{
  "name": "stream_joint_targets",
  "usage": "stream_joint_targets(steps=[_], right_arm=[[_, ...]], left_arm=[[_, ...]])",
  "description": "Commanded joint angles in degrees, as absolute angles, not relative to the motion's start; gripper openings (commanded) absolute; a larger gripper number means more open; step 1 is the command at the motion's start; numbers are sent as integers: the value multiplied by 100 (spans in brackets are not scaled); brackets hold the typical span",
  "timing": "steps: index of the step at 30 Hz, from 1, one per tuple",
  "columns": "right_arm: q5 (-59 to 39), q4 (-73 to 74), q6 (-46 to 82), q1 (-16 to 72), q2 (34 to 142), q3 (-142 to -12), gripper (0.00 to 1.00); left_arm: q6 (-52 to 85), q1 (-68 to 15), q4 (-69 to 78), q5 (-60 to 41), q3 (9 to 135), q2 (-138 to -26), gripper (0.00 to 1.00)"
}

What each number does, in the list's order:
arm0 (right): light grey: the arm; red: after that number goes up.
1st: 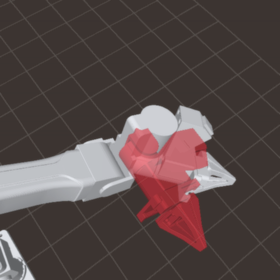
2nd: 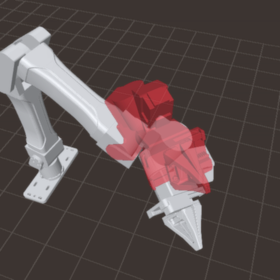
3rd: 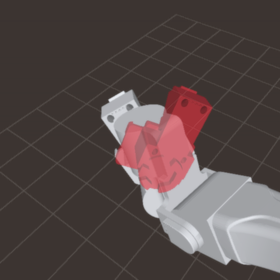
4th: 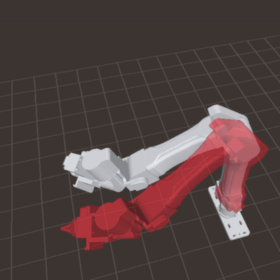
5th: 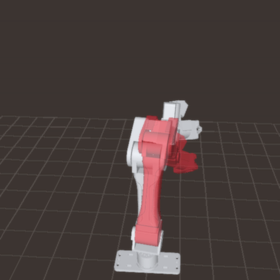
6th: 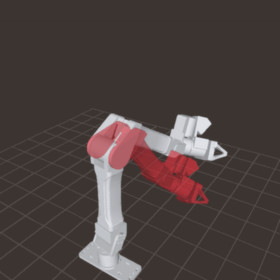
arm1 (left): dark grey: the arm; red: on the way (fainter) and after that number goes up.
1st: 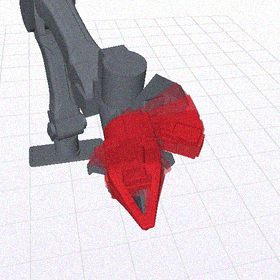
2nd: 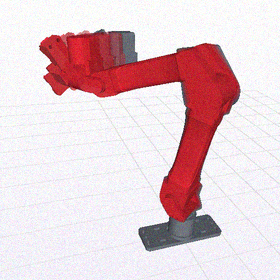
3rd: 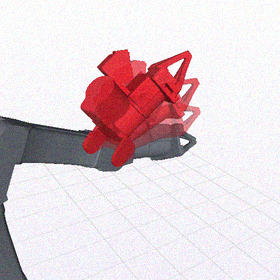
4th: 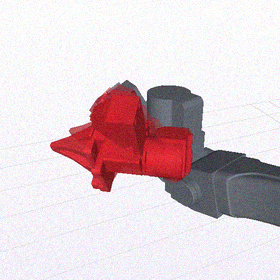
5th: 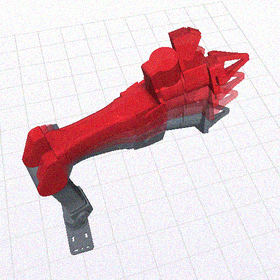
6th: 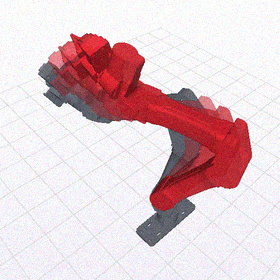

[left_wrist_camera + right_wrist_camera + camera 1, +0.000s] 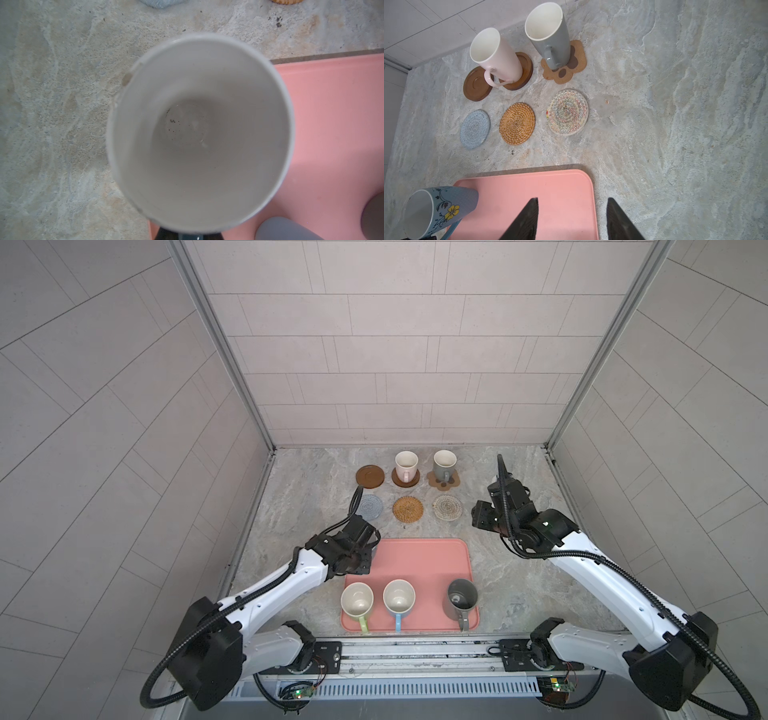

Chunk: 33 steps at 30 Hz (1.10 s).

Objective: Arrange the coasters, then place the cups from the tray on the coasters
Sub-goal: 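Carry the blue floral mug with left gripper toward the plain brown coaster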

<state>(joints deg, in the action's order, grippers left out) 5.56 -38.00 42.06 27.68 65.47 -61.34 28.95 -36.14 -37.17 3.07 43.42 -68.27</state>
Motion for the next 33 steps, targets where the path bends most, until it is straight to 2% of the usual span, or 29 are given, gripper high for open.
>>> stream_joint_targets(steps=[1, 33], right_arm=[[765, -3982, 4297, 2751, 6345, -6073, 55], [1169, -4028, 4476, 2750, 5626, -5709, 55]], left_arm=[[2883, -3632, -3622, 465, 4293, -6865, 13], [2927, -3634, -3695, 723, 4779, -6520, 7]])
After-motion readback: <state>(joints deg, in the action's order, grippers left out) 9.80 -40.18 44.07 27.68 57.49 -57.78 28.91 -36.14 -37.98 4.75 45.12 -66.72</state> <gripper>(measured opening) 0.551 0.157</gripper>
